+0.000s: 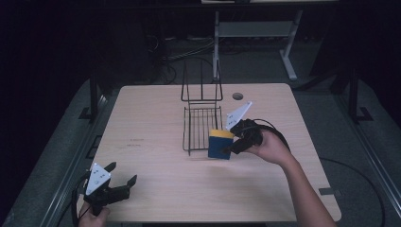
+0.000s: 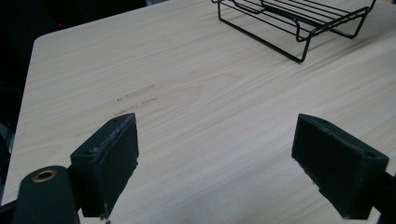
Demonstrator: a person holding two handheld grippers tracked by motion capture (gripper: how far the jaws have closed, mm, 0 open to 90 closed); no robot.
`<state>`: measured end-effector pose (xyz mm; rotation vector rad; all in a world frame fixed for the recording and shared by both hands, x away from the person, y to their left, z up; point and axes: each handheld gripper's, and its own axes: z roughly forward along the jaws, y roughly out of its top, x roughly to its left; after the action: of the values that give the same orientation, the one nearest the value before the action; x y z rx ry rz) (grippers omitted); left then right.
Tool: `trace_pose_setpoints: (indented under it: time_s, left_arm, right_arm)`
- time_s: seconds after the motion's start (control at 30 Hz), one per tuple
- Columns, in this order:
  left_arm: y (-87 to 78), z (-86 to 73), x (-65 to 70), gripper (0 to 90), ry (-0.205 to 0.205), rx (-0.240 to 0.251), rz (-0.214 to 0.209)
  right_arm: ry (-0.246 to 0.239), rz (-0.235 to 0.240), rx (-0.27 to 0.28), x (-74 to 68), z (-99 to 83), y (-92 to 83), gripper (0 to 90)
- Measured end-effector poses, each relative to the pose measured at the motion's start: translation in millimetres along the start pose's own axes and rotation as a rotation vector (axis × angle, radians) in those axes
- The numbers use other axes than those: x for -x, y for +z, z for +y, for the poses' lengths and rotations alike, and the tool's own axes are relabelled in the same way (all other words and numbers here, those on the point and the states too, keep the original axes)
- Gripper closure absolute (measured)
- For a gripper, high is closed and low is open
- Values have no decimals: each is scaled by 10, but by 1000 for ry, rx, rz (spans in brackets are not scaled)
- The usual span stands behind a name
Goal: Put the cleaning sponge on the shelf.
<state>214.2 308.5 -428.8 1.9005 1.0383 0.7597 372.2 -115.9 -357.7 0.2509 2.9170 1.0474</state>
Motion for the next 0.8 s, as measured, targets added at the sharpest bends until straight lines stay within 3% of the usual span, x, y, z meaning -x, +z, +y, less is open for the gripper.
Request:
trace_pose_setpoints:
  time_s: [0.37,0.8]
  left_arm:
    - [-10,4,-4,141,-2,6,2]
    - [-10,5,-10,141,-5,5,4]
  right_arm:
    - [9,2,13,176,140,56,559]
    - [43,6,15,402,134,161,559]
